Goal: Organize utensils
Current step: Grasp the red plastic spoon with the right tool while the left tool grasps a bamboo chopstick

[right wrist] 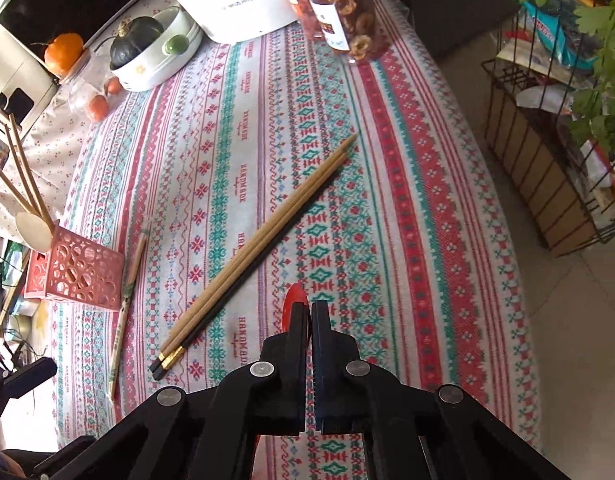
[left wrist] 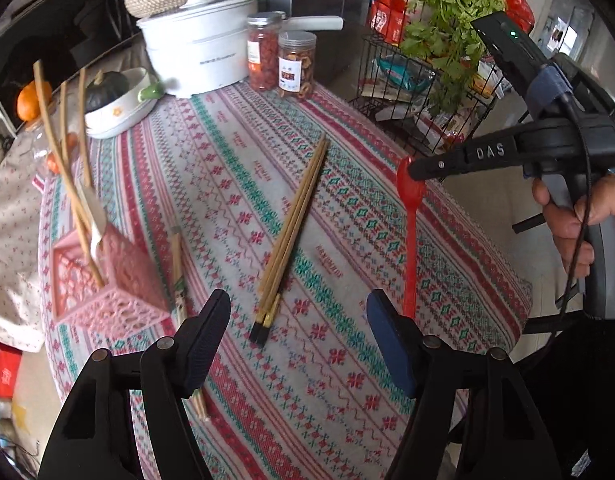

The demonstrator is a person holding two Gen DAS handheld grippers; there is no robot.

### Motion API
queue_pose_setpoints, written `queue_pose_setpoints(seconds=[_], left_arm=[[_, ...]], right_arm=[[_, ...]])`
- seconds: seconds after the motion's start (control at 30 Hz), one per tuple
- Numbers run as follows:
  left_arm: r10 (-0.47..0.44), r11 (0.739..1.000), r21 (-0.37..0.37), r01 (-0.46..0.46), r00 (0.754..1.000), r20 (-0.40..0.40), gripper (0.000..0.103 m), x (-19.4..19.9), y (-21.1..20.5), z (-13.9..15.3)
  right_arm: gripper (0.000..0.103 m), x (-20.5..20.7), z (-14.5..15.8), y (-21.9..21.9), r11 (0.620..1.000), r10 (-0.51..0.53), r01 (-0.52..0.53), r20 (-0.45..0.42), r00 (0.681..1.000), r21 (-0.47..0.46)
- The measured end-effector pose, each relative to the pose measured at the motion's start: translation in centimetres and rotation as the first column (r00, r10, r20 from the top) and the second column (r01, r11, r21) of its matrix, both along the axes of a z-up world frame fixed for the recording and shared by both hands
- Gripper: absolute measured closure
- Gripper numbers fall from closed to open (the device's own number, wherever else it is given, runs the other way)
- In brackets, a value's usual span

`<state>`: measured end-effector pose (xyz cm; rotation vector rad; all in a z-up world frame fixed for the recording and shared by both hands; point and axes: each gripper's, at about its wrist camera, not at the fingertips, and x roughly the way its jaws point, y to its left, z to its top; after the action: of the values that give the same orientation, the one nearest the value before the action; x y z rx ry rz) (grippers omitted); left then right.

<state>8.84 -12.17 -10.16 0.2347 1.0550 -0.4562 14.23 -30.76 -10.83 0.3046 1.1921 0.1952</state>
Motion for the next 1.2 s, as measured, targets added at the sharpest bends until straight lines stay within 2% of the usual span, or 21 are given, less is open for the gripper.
queue_pose_setpoints(seconds=[0.03, 0.13, 0.2, 0.27, 0.4, 0.53, 0.63, 0.93, 1.13, 1.2], left_arm=[[-0.001, 1.0, 0.001, 0.001, 1.0, -0.004, 0.034, 1.2, -0.8, -0.2], [0.024, 1.0, -0.014, -0.024, 0.999, -0.028, 0.049, 5.2, -2.6, -1.5], [0.052, 0.998, -0.023, -0.053, 0.997, -0.061, 0.066, 8.3, -3.4, -2.8], [0.065, 0.997, -0.044, -0.07, 0.992, -0.11, 0.078, 11.3, -4.4, -4.4], [0.064, 0.994, -0.079, -0.08, 0.981, -0.185, 0.089, 15.6, -6.3, -7.3], [0.069, 0.995, -0.062, -0.083, 0.975, -0.212, 0.092, 17.8, -7.6, -8.9], [0.064, 0.996, -0.051, -0.075, 0.977, -0.203, 0.094, 18.8, -8.4, -9.4], [0.056, 0.997, 0.061, -0.045, 0.982, -0.179, 0.092, 20.8, -11.6, -10.2], [0.091, 0.995, 0.052, -0.086, 0.99, -0.107, 0.093, 19.8, -11.3, -10.1], [0.109, 0.994, 0.013, -0.108, 0.991, -0.08, 0.093, 18.8, -10.0, -9.0]], right_arm=[[0.102, 0.0, -0.1, -0.2, 1.0, 0.0, 0.0, -0.004, 1.0, 0.001], [0.102, 0.1, -0.1, -1.0, 1.0, -0.011, 0.011, -0.01, 1.0, 0.012], [0.102, 0.1, 0.0, -1.5, 0.999, -0.023, 0.023, -0.008, 1.0, 0.023], [0.102, 0.1, 0.0, -1.8, 0.999, -0.032, 0.032, -0.008, 0.999, 0.031], [0.102, 0.3, -0.3, -2.0, 0.998, -0.038, 0.039, -0.017, 0.999, 0.048], [0.102, 0.6, -0.4, -2.2, 0.998, -0.036, 0.037, -0.021, 0.999, 0.059], [0.102, 0.8, -0.6, -2.5, 0.997, -0.042, 0.043, -0.026, 0.999, 0.067], [0.102, 1.4, -1.2, -2.5, 0.995, -0.05, 0.054, -0.047, 0.998, 0.086], [0.102, 1.8, -1.3, -1.4, 0.997, -0.039, 0.041, -0.036, 0.999, 0.059], [0.102, 1.7, -1.0, -1.0, 0.998, -0.028, 0.029, -0.021, 0.999, 0.051]])
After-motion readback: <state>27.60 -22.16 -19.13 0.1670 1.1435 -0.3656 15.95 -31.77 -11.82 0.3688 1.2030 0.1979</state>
